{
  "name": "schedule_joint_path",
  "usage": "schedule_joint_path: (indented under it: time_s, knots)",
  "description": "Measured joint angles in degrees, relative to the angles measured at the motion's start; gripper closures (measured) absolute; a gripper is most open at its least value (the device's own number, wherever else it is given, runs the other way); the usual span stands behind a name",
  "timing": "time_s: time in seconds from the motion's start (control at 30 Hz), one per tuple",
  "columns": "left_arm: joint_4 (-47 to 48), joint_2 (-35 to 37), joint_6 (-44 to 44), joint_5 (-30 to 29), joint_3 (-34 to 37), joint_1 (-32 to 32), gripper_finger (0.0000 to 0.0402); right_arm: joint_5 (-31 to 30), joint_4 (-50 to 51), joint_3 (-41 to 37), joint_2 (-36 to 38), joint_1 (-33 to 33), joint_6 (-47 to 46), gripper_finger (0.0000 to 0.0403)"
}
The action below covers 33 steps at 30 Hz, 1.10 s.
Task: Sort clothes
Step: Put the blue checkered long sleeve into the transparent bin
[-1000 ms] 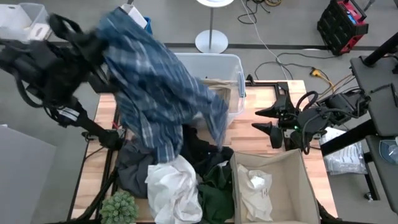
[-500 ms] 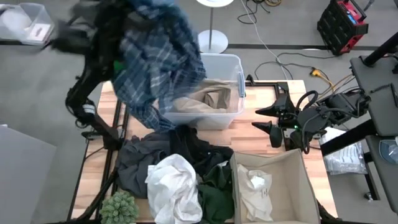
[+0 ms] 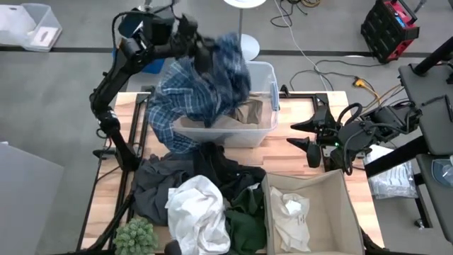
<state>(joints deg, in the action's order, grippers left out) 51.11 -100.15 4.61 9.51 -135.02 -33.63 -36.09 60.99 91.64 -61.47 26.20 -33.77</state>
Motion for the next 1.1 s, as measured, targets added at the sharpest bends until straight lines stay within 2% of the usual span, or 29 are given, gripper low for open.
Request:
schedule_joint_path:
  time_s: [0.2, 0.33, 0.4, 0.53, 0.67, 0.87, 1.1]
  knots:
    - [24.9, 1.7, -1.0, 0.5, 0.0, 0.9, 0.0220, 0.0, 0.0, 0.0, 0.0, 0.0, -0.1, 0.0160]
    - [39.5, 1.8, -2.4, -0.6, 0.1, 1.3, 0.0169, 0.0, 0.0, 0.0, 0.0, 0.0, -0.1, 0.0156]
    - [38.1, 2.9, -1.1, -1.0, 1.4, 2.2, 0.0154, 0.0, 0.0, 0.0, 0.0, 0.0, -0.1, 0.0158]
    - [38.4, 7.6, 1.6, 3.3, 3.0, 4.5, 0.0148, 0.0, 0.0, 0.0, 0.0, 0.0, -0.5, 0.0165]
    - [38.6, 12.6, 14.8, -1.1, 6.8, 8.4, 0.0155, 0.0, 0.0, 0.0, -0.1, 0.0, -0.6, 0.0170]
    - [39.0, 24.8, 35.6, -11.5, 20.2, 18.8, 0.0170, 0.0, 0.0, 0.0, -0.2, 0.0, -0.6, 0.0161]
    - [38.9, 36.9, 47.7, -13.3, 37.7, 32.2, 0.0172, 0.0, 0.0, 0.0, -0.2, 0.0, 0.0, 0.0146]
